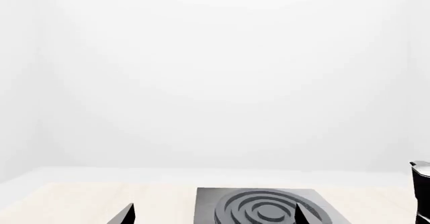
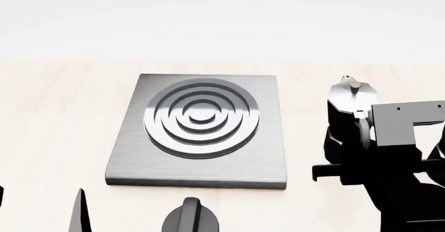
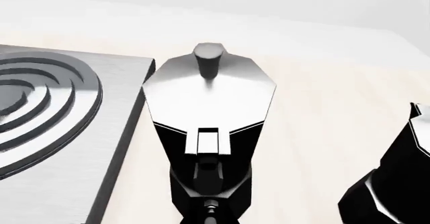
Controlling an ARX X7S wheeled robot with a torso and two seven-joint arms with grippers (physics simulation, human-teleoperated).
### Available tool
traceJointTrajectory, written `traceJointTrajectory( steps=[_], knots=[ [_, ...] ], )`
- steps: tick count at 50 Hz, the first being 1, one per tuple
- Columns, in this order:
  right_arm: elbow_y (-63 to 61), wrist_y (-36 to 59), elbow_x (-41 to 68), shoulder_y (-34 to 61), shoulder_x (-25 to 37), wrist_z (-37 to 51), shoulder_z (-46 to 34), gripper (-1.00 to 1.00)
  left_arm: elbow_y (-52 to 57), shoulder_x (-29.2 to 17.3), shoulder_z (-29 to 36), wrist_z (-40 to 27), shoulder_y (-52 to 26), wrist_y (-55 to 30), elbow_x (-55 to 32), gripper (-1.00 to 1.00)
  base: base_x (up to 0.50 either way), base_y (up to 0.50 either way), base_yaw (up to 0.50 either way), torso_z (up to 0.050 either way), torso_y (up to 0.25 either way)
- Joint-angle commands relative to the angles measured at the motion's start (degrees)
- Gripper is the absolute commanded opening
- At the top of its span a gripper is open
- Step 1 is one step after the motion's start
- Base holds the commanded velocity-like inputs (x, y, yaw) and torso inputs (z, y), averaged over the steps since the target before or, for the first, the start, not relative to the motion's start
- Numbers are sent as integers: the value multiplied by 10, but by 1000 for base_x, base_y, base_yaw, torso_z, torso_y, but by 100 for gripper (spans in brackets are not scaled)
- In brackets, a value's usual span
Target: Put both moka pots on the stove.
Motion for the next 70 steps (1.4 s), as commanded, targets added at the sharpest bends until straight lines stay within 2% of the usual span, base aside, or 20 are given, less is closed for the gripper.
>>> traceJointTrajectory(
  steps=[1,11,14,27,31,49,55,60,61,70],
  knots=[
    [-116,24,10,4,2,23,13,-100,-11,8,-3,-7,-5,-1,-11,100,0,0,0,0,0],
    [-199,64,30,20,1,37,13,-100,8,-10,9,-10,-7,-43,8,100,0,0,0,0,1],
    [-191,61,27,29,-4,35,7,-100,7,-15,14,3,-2,-17,6,100,0,0,0,0,0],
    [-126,45,24,107,-52,5,-23,-100,10,-17,14,0,1,-12,5,100,0,0,0,0,1],
    [-102,4,15,124,-63,-28,-43,-100,11,-18,16,0,0,-15,7,100,0,0,0,0,3],
    [169,-117,-25,231,-166,-93,-85,-100,10,-20,20,-4,-6,-21,11,100,0,0,0,0,1],
    [298,-190,-30,280,-218,-131,-88,-100,5,-19,23,-4,-7,-18,12,100,0,0,0,0,2],
    [464,-287,-41,329,-270,-161,-92,-100,5,-20,21,-5,-6,-16,10,100,0,0,0,0,0],
    [488,-302,-37,335,-276,-163,-98,-100,6,-20,22,-5,-6,-18,9,100,0,0,0,0,10],
    [534,-373,229,345,-277,-115,-357,-100,8,-23,20,-6,-6,-18,6,100,0,0,0,0,0]
  ],
)
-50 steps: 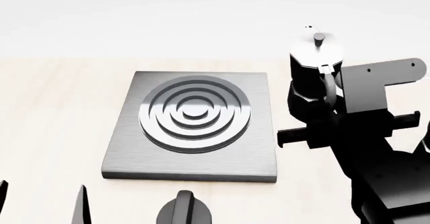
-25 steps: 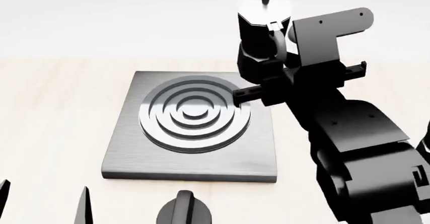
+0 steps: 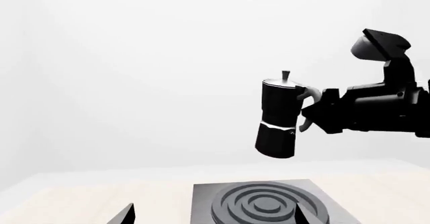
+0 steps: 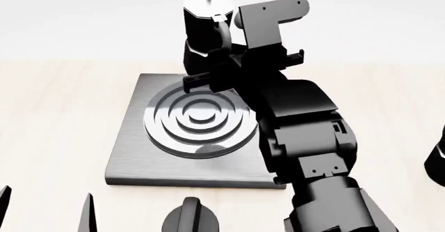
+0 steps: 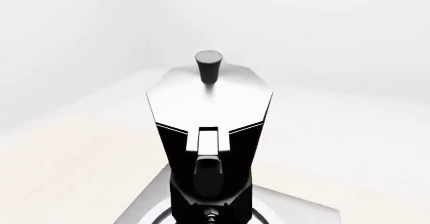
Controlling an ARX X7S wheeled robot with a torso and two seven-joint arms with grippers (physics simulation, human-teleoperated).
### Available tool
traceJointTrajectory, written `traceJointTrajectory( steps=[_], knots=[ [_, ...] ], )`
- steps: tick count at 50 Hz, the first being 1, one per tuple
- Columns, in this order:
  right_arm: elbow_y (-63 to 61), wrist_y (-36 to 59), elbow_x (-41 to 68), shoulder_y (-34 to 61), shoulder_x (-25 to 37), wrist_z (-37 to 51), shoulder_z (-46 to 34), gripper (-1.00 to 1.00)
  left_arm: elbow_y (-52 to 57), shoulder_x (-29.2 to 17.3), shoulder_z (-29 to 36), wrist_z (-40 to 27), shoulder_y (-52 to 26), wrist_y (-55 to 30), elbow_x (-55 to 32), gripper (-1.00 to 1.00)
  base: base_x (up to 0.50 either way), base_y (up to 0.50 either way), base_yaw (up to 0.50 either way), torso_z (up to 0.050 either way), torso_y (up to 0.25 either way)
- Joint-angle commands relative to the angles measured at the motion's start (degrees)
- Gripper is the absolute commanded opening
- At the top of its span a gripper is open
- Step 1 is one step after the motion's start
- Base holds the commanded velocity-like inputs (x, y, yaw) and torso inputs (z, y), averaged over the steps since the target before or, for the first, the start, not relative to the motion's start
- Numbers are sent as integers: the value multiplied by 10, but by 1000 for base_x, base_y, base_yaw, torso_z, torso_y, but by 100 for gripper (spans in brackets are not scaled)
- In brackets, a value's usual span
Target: Put both moka pots on the stove.
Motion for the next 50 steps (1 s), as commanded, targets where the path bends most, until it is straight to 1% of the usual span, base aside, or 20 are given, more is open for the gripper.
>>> traceJointTrajectory(
  steps=[1,5,9,13,20,31,50],
  knots=[
    [114,-112,194,46,-35,12,-199,-100,0,-2,0,-1,0,2,-2,100,0,0,0,0,0],
    [114,-143,280,43,-35,32,-285,-100,1,-4,0,-2,0,3,-1,100,0,0,0,0,3],
    [112,-171,351,38,-35,42,-353,-100,3,-6,-2,-1,2,10,-4,100,0,0,0,0,0],
    [106,-189,403,33,-35,48,-412,-100,1,-8,0,3,7,26,-1,100,0,0,0,0,3],
    [96,-188,463,34,-35,64,-494,-100,1,-11,2,4,7,26,1,100,0,0,0,0,0],
    [88,-204,512,28,-35,68,-550,-100,3,-15,4,1,8,27,9,100,0,0,0,0,-25],
    [83,-209,526,21,-35,70,-570,-100,0,-15,6,-2,8,38,10,100,0,0,0,0,-101]
  ],
)
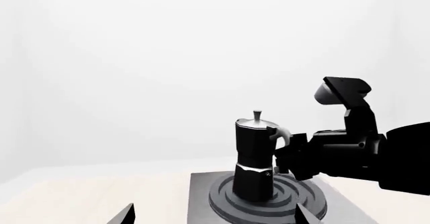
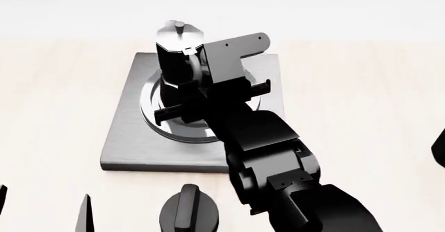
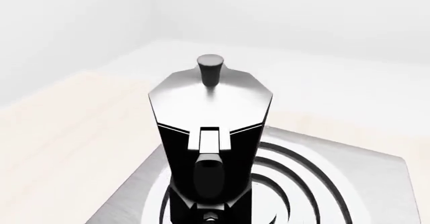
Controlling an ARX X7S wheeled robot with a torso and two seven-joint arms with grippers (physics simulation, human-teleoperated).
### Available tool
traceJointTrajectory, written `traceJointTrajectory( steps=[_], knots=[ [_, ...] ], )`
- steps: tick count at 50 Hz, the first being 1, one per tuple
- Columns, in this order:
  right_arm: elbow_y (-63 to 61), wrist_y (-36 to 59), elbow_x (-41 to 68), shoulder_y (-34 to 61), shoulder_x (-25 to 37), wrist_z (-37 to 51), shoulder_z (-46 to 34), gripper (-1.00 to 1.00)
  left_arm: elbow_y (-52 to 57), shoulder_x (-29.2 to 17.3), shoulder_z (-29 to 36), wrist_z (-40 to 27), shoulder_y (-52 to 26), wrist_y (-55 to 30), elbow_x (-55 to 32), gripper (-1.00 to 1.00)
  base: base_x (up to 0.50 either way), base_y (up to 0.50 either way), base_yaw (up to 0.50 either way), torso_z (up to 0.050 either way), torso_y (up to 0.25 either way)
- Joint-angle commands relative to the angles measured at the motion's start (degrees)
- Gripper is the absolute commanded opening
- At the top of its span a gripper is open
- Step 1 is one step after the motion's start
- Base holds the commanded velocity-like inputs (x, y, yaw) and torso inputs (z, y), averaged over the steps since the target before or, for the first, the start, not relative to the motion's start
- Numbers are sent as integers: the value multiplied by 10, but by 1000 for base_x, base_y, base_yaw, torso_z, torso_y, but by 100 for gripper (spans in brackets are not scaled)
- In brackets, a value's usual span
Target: Put both moka pots on the stove.
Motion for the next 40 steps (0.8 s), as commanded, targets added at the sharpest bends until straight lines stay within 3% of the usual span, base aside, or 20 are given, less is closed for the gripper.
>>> traceJointTrajectory(
  steps=[1,26,27,40],
  knots=[
    [-6,-8,-5,2,-1,2,3,-100,-1,0,0,-2,1,9,0,100,0,0,0,0,0],
    [2,10,-14,-19,-1,1,4,-100,1,-3,1,-5,1,12,-3,100,0,0,0,0,0],
    [2,10,-14,-18,-1,0,5,100,0,-3,1,-5,1,13,-4,100,0,0,0,0,0],
    [13,-33,5,-19,-1,-39,16,100,-4,-3,4,-6,0,16,-4,100,0,0,0,0,0]
  ],
)
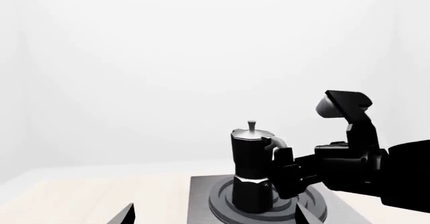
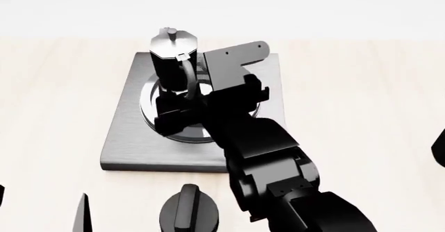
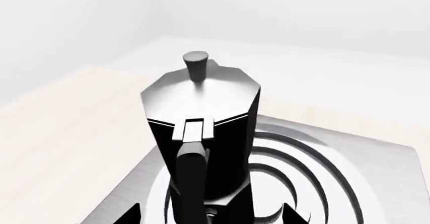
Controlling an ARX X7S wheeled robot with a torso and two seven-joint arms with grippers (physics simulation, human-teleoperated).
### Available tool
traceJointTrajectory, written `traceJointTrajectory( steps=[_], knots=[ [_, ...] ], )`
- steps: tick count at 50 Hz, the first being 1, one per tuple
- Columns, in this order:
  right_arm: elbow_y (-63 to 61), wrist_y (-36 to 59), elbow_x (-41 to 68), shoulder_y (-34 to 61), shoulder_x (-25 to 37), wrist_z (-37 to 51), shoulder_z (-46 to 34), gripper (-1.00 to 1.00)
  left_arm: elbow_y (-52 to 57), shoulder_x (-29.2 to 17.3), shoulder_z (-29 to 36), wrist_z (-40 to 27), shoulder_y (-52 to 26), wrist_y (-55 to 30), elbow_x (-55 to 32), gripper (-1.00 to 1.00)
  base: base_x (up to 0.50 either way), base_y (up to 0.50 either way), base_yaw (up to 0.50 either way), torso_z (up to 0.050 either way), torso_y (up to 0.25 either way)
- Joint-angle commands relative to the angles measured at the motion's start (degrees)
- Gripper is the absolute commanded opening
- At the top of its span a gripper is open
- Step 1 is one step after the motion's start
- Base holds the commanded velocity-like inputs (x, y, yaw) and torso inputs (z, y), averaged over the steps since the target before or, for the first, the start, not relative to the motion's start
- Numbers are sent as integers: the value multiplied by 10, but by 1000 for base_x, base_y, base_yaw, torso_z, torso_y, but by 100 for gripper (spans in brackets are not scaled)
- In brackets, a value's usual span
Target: Put both moka pots on the stove.
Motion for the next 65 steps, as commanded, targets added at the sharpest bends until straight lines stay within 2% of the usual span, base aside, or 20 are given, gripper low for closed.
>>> traceJointTrajectory(
  steps=[1,2,5,6,7,8,12,14,20,23,25,27,28,31,33,34,44,50,55,65],
  knots=[
    [9,-31,9,-5,1,-30,5,100,-2,0,2,-1,-1,2,-1,100,0,0,0,0,0],
    [-9,-46,1,-7,9,-22,1,100,-2,0,3,-1,-1,2,-1,100,0,0,0,0,0],
    [-222,-64,-21,-7,117,85,-9,100,-1,-1,2,-1,-1,2,-1,100,0,0,0,0,0],
    [-307,-99,-40,-9,165,127,-6,100,-3,-1,2,-1,-1,3,-1,100,0,0,0,0,0],
    [-339,-95,-44,-6,182,142,-10,100,-4,-1,3,-1,-1,3,-1,100,0,0,0,0,0],
    [-425,-88,-43,1,229,150,-13,100,-5,0,4,-1,-1,3,-1,100,0,0,0,0,0],
    [-547,-110,-84,5,305,213,-18,100,-5,0,7,-1,-1,5,1,100,0,0,0,0,0],
    [-612,-103,-71,10,348,238,-14,100,-5,0,8,-1,-1,4,2,100,0,0,0,0,0],
    [-728,-120,-71,9,430,266,-4,100,-8,0,8,-2,-2,6,3,100,0,0,0,0,0],
    [-790,-179,-119,-9,485,283,11,100,-7,1,12,-2,-2,4,4,100,0,0,0,0,0],
    [-808,-151,-92,3,506,288,8,100,-11,2,14,-1,-3,6,4,100,0,0,0,0,0],
    [-822,-165,-88,0,533,281,14,100,-10,1,14,0,-3,6,3,100,0,0,0,0,0],
    [-821,-178,-121,-5,543,300,15,100,-8,0,13,-1,-2,5,2,100,0,0,0,0,0],
    [-824,-148,-116,6,573,307,9,100,-6,-1,10,-2,-2,7,-1,100,0,0,0,0,0],
    [-810,-171,-168,0,586,336,14,100,-7,-1,9,-3,-1,7,-1,100,0,0,0,0,0],
    [-804,-159,-111,-1,603,295,15,100,-6,-1,9,-3,-1,8,-1,100,0,0,0,0,0],
    [-784,-176,-143,-25,701,293,3,100,-6,-3,8,-5,-2,9,-1,100,0,0,0,0,0],
    [-769,-196,-135,-38,740,265,3,100,-6,-3,10,-6,-2,10,0,100,0,0,0,0,0],
    [-758,-164,-107,-18,776,247,12,100,-5,-4,10,-6,-1,9,-2,100,0,0,0,0,0],
    [-707,-124,-82,-6,792,237,18,100,-9,-4,13,-6,-3,9,-1,100,0,0,0,0,0]
  ],
)
